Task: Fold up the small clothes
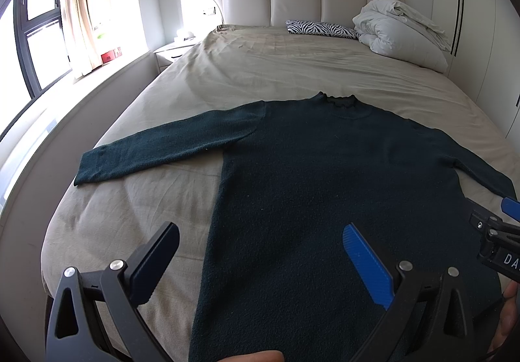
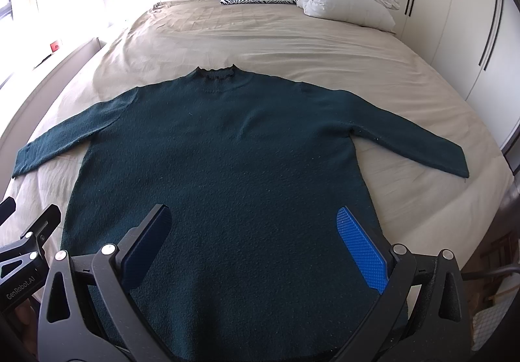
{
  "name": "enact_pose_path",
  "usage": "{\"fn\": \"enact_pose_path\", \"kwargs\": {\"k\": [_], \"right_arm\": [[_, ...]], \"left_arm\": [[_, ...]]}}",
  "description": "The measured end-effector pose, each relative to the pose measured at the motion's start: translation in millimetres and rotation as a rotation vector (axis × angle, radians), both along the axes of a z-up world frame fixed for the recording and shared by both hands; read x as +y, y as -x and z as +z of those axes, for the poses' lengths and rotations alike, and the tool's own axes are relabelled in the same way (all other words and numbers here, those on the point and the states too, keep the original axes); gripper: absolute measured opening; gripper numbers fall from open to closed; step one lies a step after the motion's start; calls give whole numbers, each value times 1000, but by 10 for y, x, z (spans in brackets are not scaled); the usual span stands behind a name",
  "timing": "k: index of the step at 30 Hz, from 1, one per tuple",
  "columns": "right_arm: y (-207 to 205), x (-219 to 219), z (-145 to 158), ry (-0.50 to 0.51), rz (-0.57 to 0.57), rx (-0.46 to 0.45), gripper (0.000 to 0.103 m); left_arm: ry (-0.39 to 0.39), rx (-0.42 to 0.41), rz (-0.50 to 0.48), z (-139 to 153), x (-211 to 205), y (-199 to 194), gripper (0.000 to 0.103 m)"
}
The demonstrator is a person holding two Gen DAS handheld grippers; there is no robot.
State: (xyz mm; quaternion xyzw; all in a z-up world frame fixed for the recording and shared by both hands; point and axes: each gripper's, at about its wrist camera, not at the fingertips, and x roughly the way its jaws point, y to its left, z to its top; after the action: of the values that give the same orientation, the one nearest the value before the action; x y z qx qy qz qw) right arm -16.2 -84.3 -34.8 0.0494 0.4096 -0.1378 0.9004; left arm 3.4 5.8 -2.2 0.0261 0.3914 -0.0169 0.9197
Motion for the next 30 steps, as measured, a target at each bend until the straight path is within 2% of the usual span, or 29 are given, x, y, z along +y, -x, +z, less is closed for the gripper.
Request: {"fn": "enact_pose_path", "kwargs": {"k": [16, 20, 24, 26, 30], "right_arm": [[-8, -24, -66, -6, 2, 9, 103], [-25, -137, -114, -21, -9, 9, 103], [-23, -494, -165, -68, -36, -16, 103], [-9, -816, -174, -109, -75, -55, 103], [113, -1825, -268, -227, -241, -134, 103]], "left_arm": [[-5, 11, 6, -115, -31, 60, 103], [30, 44, -6, -182, -56, 13, 103], [1, 57, -26, -276, -134, -35, 103], [42, 103, -57, -342, -133, -124, 103], [120, 185, -68, -478, -120, -313, 103]]}}
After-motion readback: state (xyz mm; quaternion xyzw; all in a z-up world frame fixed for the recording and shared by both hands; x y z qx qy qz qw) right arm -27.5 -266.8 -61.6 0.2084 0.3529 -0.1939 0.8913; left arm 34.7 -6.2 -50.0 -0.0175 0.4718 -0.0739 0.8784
